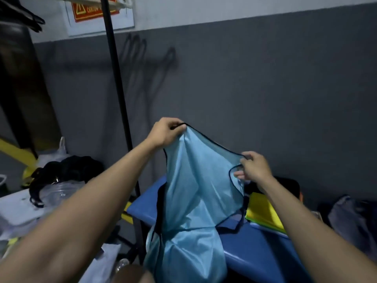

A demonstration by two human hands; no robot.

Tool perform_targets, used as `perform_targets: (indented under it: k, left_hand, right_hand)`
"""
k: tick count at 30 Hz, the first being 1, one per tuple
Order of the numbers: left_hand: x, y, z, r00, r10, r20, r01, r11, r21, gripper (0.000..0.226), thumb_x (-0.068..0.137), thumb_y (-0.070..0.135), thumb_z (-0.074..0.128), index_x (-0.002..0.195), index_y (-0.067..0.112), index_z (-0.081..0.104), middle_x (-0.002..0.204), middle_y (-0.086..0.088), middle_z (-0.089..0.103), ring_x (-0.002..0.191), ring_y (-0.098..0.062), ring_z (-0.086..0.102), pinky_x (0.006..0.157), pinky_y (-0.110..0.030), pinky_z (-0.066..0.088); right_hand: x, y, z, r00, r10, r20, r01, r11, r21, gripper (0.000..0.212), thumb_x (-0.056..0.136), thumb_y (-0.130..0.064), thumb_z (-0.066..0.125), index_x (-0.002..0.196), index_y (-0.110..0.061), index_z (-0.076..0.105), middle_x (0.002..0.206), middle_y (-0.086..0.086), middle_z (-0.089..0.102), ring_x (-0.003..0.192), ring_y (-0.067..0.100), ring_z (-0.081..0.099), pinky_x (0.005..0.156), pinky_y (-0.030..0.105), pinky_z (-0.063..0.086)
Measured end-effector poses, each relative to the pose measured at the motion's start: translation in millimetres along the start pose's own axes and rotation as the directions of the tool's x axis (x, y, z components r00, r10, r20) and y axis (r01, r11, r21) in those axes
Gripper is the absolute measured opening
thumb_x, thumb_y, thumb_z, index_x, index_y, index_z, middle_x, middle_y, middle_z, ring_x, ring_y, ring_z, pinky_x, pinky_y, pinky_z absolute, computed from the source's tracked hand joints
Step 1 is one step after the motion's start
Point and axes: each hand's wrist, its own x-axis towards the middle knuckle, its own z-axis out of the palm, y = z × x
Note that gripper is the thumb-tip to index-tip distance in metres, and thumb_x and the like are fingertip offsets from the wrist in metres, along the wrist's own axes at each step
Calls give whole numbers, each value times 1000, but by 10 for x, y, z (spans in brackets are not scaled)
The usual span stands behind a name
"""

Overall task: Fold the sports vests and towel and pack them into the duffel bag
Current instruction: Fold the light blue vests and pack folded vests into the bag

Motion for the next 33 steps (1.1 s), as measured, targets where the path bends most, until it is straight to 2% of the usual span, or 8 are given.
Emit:
perform_targets:
  k: [3,5,7,10,16,22,29,33]
  left_hand:
    - [1,-4,179,999,-44,-4,43,985,-166,16,98,25,66,95,13,78,80,10,70,69,3,56,67,-21,45]
    - [-3,-4,301,997,-74,10,74,955,-286,15,99,20,66,97,11,77,74,12,67,66,-1,55,65,-23,45]
    - [-5,-4,400,993,-112,28,114,908,-402,14,101,14,62,98,11,75,66,15,64,60,-2,53,60,-22,45]
    - [7,69,485,981,-152,119,193,810,-553,17,104,10,55,107,12,72,84,1,69,71,-10,62,60,-27,57]
    - [160,236,426,998,-55,31,62,752,-656,27,105,1,45,116,11,68,101,-6,69,84,-12,64,76,-29,59]
    - [267,184,353,999,41,12,-30,878,-477,27,103,2,49,112,14,71,104,-4,71,91,-12,63,84,-34,55]
    - [337,330,389,990,121,73,-101,968,-229,11,92,28,73,94,20,80,75,18,72,68,9,60,64,-19,49]
    - [339,564,225,976,144,167,-99,963,-251,14,95,30,71,106,22,70,58,12,52,53,-10,43,48,-21,40]
  right_hand:
    - [-221,261,295,947,-322,16,311,899,-309,51,89,-18,71,137,-15,53,127,5,51,112,23,59,97,39,50]
    - [-496,381,524,864,-492,104,496,800,-338,36,85,-28,75,116,-22,58,116,-3,50,102,14,54,89,33,46]
    - [-724,411,739,849,-436,298,514,812,-276,25,87,-43,74,96,-23,63,97,-10,59,85,5,57,76,26,46]
    - [-854,448,1011,809,-221,544,376,907,-191,46,84,-63,70,98,-19,72,96,-6,72,87,4,66,75,23,50]
    - [-714,648,1185,710,-3,705,209,956,-207,30,82,-43,80,93,-15,78,92,-1,78,86,12,74,84,32,59]
    - [-519,650,890,677,89,730,315,862,-397,20,85,-32,80,75,-17,70,72,-8,64,65,6,58,61,23,44]
    - [-112,-414,331,693,-130,709,464,833,-301,10,75,-32,76,80,-24,80,83,-4,77,81,7,65,82,36,54]
    - [-109,-965,-8,791,-459,404,610,539,-581,33,83,-43,71,63,-18,62,59,-2,60,67,21,59,56,36,43]
